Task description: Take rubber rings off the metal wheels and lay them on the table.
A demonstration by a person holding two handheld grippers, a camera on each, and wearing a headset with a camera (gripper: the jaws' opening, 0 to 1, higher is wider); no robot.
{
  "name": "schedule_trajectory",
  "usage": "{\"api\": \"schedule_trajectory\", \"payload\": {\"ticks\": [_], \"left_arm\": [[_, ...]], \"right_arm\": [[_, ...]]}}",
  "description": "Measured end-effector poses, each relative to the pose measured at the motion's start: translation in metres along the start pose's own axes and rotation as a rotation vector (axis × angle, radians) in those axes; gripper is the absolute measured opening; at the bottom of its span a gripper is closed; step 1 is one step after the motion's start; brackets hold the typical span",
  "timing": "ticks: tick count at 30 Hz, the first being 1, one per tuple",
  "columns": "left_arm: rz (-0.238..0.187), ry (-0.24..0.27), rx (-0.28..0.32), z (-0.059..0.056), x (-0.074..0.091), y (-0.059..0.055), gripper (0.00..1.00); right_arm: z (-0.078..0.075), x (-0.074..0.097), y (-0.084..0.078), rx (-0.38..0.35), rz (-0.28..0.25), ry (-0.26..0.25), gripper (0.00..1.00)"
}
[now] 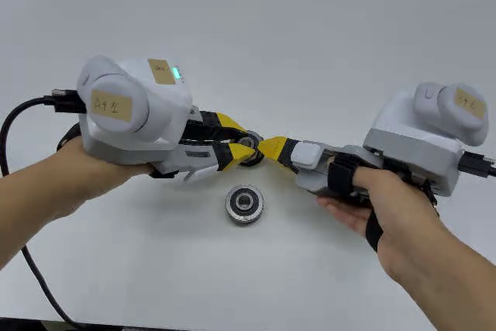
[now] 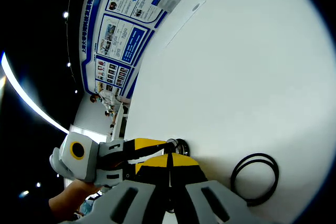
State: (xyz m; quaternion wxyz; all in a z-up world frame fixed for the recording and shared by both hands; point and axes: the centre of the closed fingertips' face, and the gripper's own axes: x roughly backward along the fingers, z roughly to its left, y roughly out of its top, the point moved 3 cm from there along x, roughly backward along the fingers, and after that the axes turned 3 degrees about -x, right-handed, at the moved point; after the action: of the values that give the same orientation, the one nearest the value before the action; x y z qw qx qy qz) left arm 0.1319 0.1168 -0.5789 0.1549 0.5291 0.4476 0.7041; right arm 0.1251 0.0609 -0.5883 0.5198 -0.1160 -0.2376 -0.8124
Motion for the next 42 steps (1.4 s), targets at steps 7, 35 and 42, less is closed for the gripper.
{"api": "schedule_trajectory", "payload": {"ticks": [7, 35, 42], "left_arm": [[0.0, 0.0, 0.0, -0.001, 0.0, 0.0, 0.13], [-0.009, 0.0, 0.002, -0.002, 0.0, 0.0, 0.13], [-0.01, 0.0, 0.002, -0.002, 0.0, 0.0, 0.13]], "right_arm": [[0.002, 0.0, 0.0, 0.018, 0.011, 0.006, 0.0], [0.008, 0.001, -0.001, 0.056, 0.025, 0.036, 0.0], [0.01, 0.002, -0.002, 0.061, 0.025, 0.041, 0.0]]}}
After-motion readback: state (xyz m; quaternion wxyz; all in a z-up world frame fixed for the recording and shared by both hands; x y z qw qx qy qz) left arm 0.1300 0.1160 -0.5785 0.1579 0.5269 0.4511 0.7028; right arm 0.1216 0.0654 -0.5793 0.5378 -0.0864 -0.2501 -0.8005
